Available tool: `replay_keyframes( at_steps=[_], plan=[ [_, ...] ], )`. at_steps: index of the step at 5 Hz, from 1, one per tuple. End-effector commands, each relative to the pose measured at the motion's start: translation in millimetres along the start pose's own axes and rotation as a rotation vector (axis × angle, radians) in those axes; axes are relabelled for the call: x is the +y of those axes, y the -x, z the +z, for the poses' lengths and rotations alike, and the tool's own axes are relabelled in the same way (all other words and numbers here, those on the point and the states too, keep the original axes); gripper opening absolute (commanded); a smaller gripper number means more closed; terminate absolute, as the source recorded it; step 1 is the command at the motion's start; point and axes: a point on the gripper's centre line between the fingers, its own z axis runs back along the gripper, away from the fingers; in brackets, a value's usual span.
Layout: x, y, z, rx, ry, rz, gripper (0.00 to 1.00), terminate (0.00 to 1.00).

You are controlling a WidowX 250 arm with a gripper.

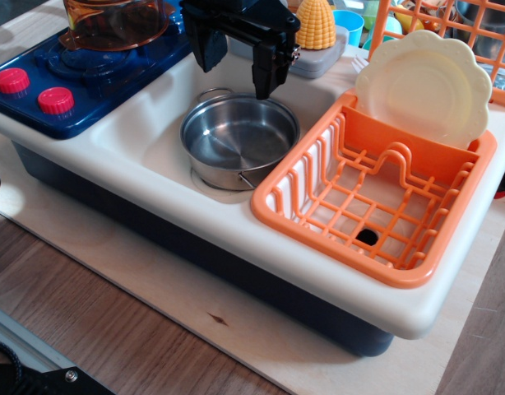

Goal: Put pan from sink into drying rack

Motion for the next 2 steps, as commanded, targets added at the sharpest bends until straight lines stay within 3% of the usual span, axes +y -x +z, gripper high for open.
replay_keyframes(
  at_steps=[1, 2],
  plan=[
    [0, 0, 0, 0.0, 0.0, 0.0, 1.0, 0.0],
    [-2, 15, 6, -0.108, 0.06, -0.21, 1.0, 0.0]
  ],
)
